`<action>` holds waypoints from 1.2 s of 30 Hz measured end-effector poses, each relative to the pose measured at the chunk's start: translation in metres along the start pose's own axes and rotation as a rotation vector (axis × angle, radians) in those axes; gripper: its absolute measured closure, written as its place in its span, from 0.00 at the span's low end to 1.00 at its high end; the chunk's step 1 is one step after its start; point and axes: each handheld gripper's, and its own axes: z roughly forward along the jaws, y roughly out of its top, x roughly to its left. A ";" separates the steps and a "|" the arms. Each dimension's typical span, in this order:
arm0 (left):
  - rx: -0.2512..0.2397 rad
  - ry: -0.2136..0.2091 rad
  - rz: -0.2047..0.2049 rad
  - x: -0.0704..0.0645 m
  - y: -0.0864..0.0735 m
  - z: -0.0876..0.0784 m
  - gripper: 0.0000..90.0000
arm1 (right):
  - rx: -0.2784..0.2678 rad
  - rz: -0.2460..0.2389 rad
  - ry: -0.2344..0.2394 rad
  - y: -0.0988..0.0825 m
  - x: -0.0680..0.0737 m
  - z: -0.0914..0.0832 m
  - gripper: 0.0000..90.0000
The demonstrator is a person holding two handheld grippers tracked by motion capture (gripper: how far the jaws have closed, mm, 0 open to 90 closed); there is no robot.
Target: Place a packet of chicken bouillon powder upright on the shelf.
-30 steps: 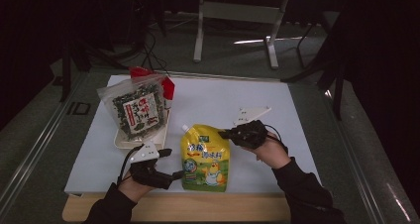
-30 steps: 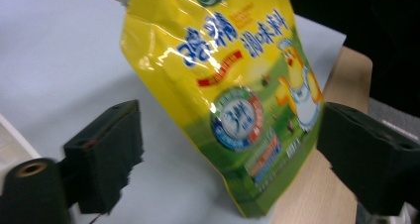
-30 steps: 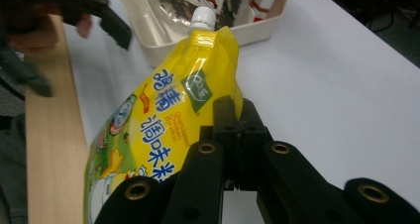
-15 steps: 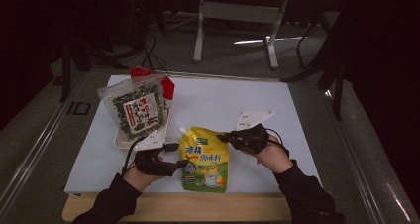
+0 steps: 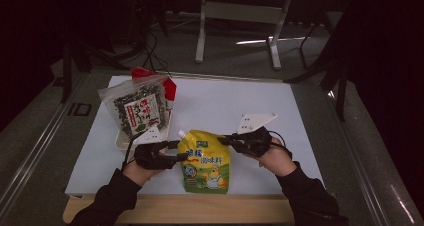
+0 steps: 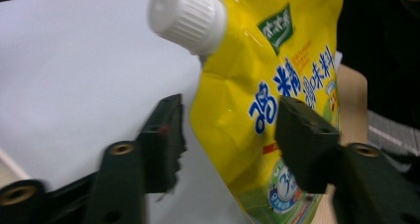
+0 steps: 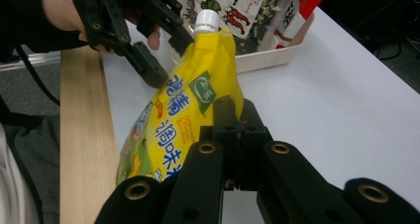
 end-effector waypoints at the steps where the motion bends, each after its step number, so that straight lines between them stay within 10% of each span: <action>1: 0.002 -0.011 0.005 0.000 0.000 0.000 0.56 | 0.001 -0.001 -0.001 0.000 0.001 0.000 1.00; 13: -0.016 -0.035 -0.008 0.002 0.004 -0.008 1.00 | 0.004 0.006 0.005 -0.002 0.002 -0.002 1.00; 21: -0.030 -0.011 0.086 -0.009 0.020 -0.018 1.00 | -0.054 0.018 0.000 0.001 -0.003 -0.019 1.00; 36: -0.014 -0.061 0.125 -0.011 0.016 -0.011 1.00 | 0.037 0.065 0.042 -0.021 -0.015 0.000 0.87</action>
